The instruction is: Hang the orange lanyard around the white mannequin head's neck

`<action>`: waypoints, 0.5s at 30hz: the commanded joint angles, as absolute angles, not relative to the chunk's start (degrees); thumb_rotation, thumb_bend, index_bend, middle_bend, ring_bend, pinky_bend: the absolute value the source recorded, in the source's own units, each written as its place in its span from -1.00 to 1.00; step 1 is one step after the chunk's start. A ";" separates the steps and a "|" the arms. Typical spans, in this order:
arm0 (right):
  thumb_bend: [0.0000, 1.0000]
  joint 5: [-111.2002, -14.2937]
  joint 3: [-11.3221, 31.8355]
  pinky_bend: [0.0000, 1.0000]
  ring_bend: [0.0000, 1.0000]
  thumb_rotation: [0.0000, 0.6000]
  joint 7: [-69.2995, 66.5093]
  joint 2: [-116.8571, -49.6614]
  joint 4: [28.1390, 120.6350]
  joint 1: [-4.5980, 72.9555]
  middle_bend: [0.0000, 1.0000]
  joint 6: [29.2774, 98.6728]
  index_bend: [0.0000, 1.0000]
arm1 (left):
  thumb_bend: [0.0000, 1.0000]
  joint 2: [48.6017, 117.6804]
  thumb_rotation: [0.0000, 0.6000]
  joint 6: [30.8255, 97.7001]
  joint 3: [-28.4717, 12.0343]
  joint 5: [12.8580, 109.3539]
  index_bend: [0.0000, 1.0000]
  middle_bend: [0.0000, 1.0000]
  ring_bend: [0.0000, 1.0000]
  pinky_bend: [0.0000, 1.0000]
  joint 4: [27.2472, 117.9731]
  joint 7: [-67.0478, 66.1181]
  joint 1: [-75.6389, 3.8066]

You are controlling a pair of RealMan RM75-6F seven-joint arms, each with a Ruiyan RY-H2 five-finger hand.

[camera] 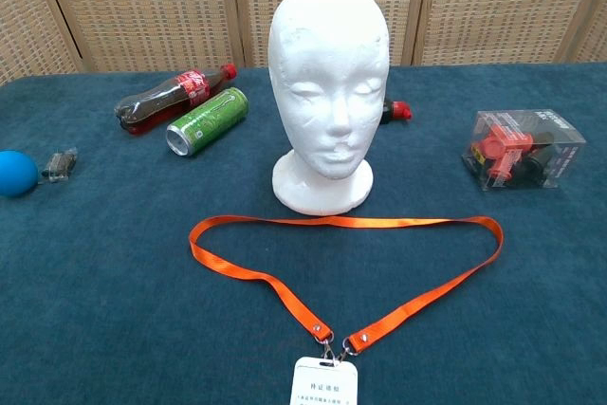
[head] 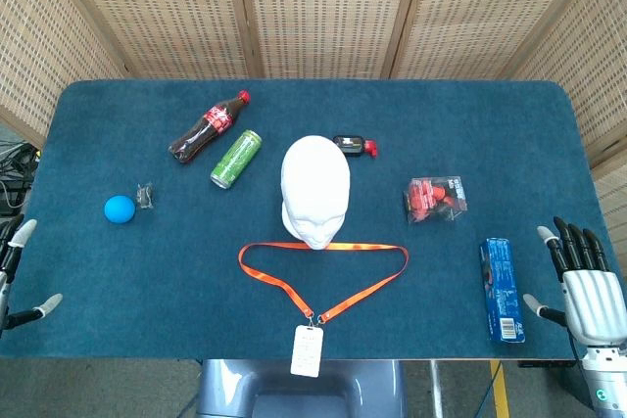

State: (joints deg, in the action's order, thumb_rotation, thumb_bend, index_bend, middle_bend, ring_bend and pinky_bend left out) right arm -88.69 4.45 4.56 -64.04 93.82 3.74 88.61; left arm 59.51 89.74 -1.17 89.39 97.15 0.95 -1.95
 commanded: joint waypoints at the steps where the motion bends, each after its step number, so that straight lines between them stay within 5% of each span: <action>1: -1.00 -88.80 4.36 -1.00 -1.00 1.00 4.73 -64.11 93.81 3.75 -1.00 88.59 -0.74 | -1.00 59.53 1.00 89.62 -1.17 89.32 -1.00 -1.00 -1.00 -1.00 97.11 0.95 -1.99; 9: -1.00 -89.03 3.94 -1.00 -1.00 1.00 5.68 -64.50 93.85 4.30 -1.00 87.30 -0.71 | -1.00 59.54 1.00 89.43 -1.39 89.29 -1.00 -1.00 -1.00 -1.00 97.03 0.57 -2.23; 15: -1.00 -89.17 4.45 -1.00 -1.00 1.00 8.80 -64.04 94.93 8.81 -1.00 80.34 -0.42 | -1.00 59.67 1.00 88.46 -1.93 88.15 -1.00 -1.00 -1.00 -1.00 97.39 0.23 -2.75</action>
State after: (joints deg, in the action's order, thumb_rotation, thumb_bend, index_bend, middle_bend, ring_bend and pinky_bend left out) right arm -89.18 4.07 7.22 -64.37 94.30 6.74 83.05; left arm 59.65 88.63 -1.85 88.31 97.31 0.27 -2.63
